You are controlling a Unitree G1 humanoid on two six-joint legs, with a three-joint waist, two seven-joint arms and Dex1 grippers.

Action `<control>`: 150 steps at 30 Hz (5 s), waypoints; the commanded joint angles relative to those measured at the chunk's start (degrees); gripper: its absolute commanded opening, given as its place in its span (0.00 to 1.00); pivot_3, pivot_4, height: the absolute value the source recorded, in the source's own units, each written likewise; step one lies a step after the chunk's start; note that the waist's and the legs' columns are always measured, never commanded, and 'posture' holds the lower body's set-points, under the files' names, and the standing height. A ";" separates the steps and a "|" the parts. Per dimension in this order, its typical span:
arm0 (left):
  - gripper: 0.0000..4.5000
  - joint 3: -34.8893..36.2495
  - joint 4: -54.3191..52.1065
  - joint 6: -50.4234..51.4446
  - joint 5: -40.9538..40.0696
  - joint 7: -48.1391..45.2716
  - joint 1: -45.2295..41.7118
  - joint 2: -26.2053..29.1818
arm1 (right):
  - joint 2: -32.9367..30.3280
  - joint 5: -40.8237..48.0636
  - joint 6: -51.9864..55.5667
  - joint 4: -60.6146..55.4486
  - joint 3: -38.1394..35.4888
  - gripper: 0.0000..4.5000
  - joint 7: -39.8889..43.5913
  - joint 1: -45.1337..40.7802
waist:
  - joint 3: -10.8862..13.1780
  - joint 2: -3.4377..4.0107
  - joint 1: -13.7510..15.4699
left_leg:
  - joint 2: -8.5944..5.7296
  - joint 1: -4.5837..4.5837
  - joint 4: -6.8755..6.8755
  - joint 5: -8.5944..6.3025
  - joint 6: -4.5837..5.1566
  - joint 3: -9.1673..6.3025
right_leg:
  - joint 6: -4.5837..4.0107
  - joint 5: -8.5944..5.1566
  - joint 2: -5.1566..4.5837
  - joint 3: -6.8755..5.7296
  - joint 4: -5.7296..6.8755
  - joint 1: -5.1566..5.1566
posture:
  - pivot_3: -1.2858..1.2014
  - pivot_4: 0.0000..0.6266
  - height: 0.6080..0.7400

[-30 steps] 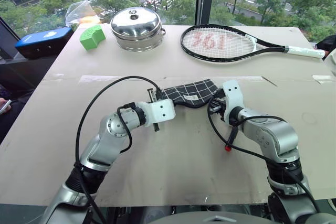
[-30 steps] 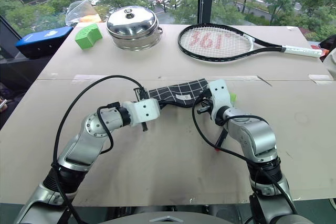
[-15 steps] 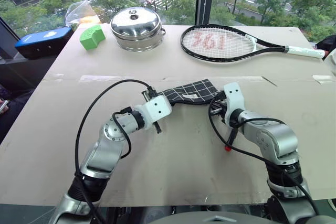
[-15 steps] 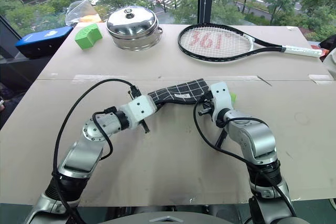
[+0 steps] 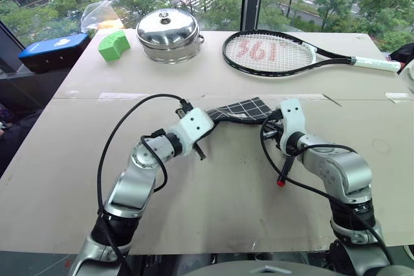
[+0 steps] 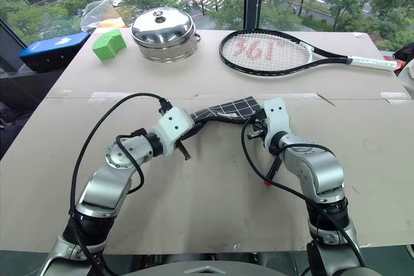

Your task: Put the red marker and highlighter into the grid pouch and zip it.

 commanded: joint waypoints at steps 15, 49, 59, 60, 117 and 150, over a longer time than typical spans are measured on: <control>0.00 0.09 -5.67 5.15 -3.17 2.95 -2.28 -1.30 | 3.19 -0.63 0.22 -3.08 1.96 0.02 -0.86 -2.24 | 0.00 0.00 -0.05 | 0.00 0.00 -0.03 0.00 -0.01 -0.02 | 0.00 0.00 0.01 -0.01 -0.06 0.00 | 0.52 0.24 1.00; 0.00 3.66 -6.31 13.12 -11.54 7.51 -3.19 -3.86 | 3.05 0.43 1.23 -6.09 1.66 0.02 1.67 -0.96 | 0.03 0.01 0.00 | -0.01 -0.02 -0.04 0.00 -0.01 -0.05 | 0.00 0.00 -0.03 -0.03 -0.08 0.00 | 0.52 0.24 1.00; 0.00 4.28 -6.02 14.15 -13.97 8.77 -3.86 -4.02 | -1.62 -1.42 0.58 -6.14 3.41 0.02 1.93 -0.43 | 0.05 0.02 -0.03 | -0.02 -0.02 -0.05 0.00 -0.01 -0.07 | 0.00 0.00 -0.09 -0.04 -0.11 0.01 | 0.52 0.24 1.00; 0.00 4.03 -5.96 13.94 -13.96 8.79 -3.77 -3.93 | -1.15 -1.35 0.59 -6.00 3.57 0.02 1.79 -0.73 | 0.05 0.02 -0.03 | -0.02 -0.02 -0.05 0.00 -0.01 -0.08 | 0.00 0.00 -0.08 -0.05 -0.11 0.01 | 0.52 0.24 1.00; 0.00 -10.91 3.66 -15.71 2.99 -9.00 2.82 15.51 | -0.67 2.07 3.26 -0.01 2.74 0.02 6.02 -5.43 | 0.28 0.30 -0.10 | -0.05 -0.10 -0.25 -0.02 0.00 -0.04 | 0.00 -0.01 -0.45 -0.22 -0.19 -0.12 | 0.52 0.24 1.00; 0.00 -7.39 -1.53 1.62 -7.91 -9.78 2.71 7.60 | -18.07 -8.40 -9.53 -6.12 19.31 0.02 17.97 0.02 | 0.38 0.13 0.14 | -0.04 -0.09 -0.17 -0.01 0.00 -0.07 | 0.04 -0.02 -0.34 -0.17 -0.20 -0.09 | 0.52 0.24 1.00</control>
